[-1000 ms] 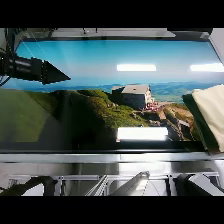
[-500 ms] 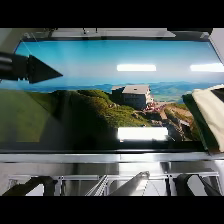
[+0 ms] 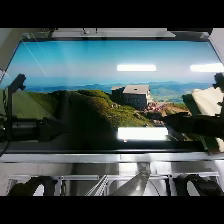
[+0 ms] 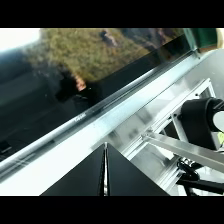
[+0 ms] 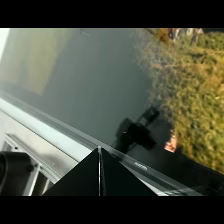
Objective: Fold the shirts.
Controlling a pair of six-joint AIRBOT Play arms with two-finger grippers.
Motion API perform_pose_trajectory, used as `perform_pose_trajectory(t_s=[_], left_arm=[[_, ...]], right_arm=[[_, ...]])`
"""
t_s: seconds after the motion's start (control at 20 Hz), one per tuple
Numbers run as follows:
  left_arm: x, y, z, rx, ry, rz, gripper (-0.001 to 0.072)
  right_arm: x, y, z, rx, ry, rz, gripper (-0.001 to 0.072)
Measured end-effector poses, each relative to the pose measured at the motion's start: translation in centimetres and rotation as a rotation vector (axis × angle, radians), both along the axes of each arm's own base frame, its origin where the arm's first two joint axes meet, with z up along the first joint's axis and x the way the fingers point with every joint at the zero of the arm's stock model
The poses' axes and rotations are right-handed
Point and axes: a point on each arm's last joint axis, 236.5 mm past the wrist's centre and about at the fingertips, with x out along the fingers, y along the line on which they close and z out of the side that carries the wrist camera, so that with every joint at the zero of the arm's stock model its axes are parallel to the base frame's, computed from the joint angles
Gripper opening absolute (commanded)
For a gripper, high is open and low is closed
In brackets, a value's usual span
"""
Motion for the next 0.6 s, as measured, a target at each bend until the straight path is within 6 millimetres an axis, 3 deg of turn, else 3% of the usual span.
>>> perform_pose_trajectory(t_s=[0.2,0.6], left_arm=[[-0.8,0.1,-1.3,0.000,0.011,0.026,0.0018],[-0.1,0.1,-3.7,-0.002,0.124,0.035,0.0017]], right_arm=[[0.2,0.8,-1.4,-0.014,0.005,0.015,0.0024],[0.4,1.1,-2.0,-0.014,0.018,0.014,0.0024]])
